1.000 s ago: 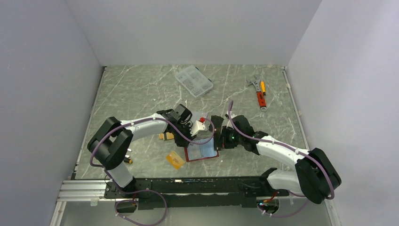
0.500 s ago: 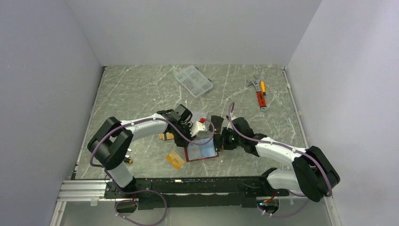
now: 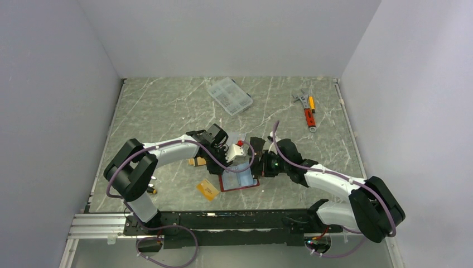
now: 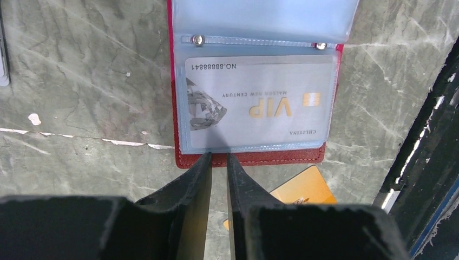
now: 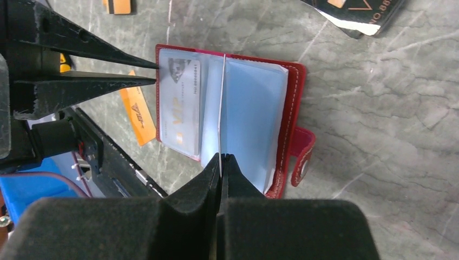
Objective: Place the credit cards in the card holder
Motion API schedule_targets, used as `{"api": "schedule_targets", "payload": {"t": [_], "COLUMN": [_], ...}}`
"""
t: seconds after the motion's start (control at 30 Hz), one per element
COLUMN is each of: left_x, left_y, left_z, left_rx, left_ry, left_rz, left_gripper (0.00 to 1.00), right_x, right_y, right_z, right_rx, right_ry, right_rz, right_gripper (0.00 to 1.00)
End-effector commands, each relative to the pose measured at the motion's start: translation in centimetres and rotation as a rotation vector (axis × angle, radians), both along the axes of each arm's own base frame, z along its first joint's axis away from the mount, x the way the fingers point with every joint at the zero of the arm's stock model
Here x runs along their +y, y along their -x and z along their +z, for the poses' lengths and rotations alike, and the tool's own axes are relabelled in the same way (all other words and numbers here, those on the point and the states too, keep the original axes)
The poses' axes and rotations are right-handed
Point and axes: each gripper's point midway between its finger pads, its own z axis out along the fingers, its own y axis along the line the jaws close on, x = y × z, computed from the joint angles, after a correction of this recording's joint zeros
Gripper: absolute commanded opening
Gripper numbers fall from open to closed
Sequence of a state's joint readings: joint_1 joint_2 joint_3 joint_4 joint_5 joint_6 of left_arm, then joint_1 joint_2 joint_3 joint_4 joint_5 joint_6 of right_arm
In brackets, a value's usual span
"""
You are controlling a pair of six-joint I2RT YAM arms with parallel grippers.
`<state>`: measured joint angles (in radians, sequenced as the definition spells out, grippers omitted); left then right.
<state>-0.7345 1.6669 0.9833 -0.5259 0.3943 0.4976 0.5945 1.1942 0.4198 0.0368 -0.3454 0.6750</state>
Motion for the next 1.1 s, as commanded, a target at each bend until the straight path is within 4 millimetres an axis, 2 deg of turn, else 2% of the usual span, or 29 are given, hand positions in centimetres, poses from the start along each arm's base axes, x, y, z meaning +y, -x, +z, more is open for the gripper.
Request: {"api": "schedule_targets", "payload": {"t": [0.0, 0.2, 0.37, 0.5, 0.83, 1.07], "left_x": [-1.0, -1.1, -1.1, -1.0, -0.8, -1.0], "left_y": [-0.7, -0.6, -0.6, -0.6, -0.5, -0.5], "left_z": [2.1, 2.6, 2.9, 2.9, 2.3, 3.0], "left_rx": [-0.047, -0.053, -0.044, -0.044, -0.035, -0.040], "left_ry": [0.041, 0.057, 0.074, 0.072, 0.058, 0.071], "left_rz": [-0.031, -0.046, -0.049, -0.051, -0.054, -0.055], "left_gripper": [0.22, 0.21, 0.20, 0.20, 0.20, 0.19], "right_x": [1.8, 3.0, 4.2, 4.4, 4.9, 5.6], "right_y": [-0.7, -0.1, 0.2, 0.1, -0.4, -0.4], "right_z": [2.9, 3.1, 2.5, 1.9, 3.5, 3.1], "right_rx": [-0.059, -0.044, -0.014, -0.001, -0.034, -0.029], "right_ry": [-0.099, -0.155, -0.178, -0.171, -0.191, -0.169], "right_rz": [0.039, 0.083, 0.118, 0.117, 0.127, 0.145], "right_gripper": [0.00, 0.00, 0.00, 0.00, 0.00, 0.00]}}
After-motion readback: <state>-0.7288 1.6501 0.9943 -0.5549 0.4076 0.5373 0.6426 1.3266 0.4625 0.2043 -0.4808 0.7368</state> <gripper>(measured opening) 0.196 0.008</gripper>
